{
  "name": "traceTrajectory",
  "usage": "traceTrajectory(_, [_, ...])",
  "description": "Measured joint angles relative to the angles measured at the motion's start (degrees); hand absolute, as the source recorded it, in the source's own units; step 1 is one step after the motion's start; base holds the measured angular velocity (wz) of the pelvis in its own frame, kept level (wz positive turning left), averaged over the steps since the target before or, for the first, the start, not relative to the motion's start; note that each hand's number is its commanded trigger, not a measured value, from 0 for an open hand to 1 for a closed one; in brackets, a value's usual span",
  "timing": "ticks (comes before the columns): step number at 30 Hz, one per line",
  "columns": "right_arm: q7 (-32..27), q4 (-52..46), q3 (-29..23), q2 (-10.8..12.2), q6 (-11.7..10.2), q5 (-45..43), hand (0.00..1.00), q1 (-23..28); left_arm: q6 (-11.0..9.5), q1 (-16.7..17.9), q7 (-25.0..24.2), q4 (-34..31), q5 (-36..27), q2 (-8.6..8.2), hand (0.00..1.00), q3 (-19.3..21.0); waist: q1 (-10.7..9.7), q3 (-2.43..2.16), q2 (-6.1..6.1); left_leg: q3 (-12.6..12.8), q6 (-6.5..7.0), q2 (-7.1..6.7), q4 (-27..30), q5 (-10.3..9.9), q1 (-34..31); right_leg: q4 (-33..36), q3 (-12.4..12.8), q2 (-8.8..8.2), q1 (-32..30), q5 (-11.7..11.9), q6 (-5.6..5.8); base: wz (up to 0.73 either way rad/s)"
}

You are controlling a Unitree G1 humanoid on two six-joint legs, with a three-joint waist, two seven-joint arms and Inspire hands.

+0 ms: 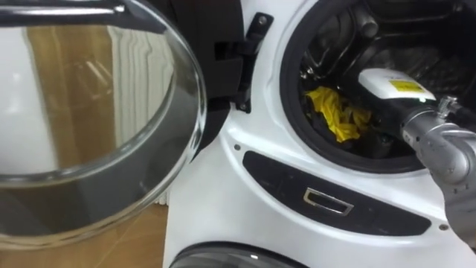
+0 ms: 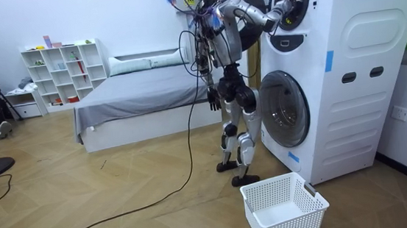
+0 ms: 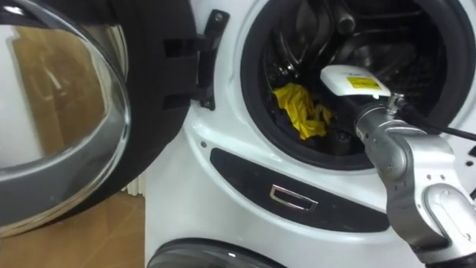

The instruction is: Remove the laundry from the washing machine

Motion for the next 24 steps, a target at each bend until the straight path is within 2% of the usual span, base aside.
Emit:
traceTrajectory(4, [2.8,-0.8,0.3,-0.4,1.3,-0.9,1.00,-0.3,0.0,0.0,0.0,0.0,0.0,0.16,0.00,0.0,0.1,0.07,-0.44,-0.1,-0.10,0.14,0.0,0.1,0.1,0.0,-0.1,0.11,0.1,-0.1,-0.13,0.01])
traceTrajectory(6, [3.4,-1.0,0.3,-0.8,2.9,-1.1,1.00,-0.9,0.0,0.0,0.0,0.0,0.0,0.35,0.00,0.0,-0.1,0.09,-0.47,0.0,-0.25,0.16,0.0,0.0,0.1,0.1,-0.1,0.10,0.0,-0.1,-0.15,-0.03])
traceTrajectory(10, [3.3,-0.1,0.3,-0.2,2.9,-1.7,1.00,-1.4,-0.3,-0.8,0.0,0.2,0.0,0.61,0.00,0.0,0.4,0.16,-0.59,-0.1,-0.43,0.22,-0.1,0.0,0.1,0.1,0.1,0.20,-0.3,-0.1,-0.25,0.02])
traceTrajectory(14, [3.1,0.0,0.3,-1.2,2.8,-1.0,1.00,-1.5,-0.9,-1.3,0.0,0.2,-0.1,0.61,0.00,-0.1,1.2,0.31,-0.89,0.0,-0.33,0.28,-0.8,0.3,0.1,0.0,0.0,0.23,-0.2,-0.2,-0.35,-0.01])
traceTrajectory(19, [2.7,-1.5,0.4,-3.6,1.1,1.9,1.00,-0.9,-1.6,-1.3,0.5,0.3,-0.3,0.61,0.00,-2.0,1.1,0.37,-0.99,0.1,-0.27,0.27,-0.8,0.1,0.5,0.0,0.3,0.26,0.1,-0.5,-0.29,-0.01])
traceTrajectory(24, [2.3,-5.0,0.0,-3.8,0.4,2.2,1.00,-0.5,-2.0,-1.3,1.0,2.1,-0.5,0.65,0.00,-2.3,-0.5,0.39,-0.60,0.0,-0.35,0.37,-0.7,-0.1,-0.6,-0.1,0.7,0.51,-0.8,-0.6,-0.27,0.00])
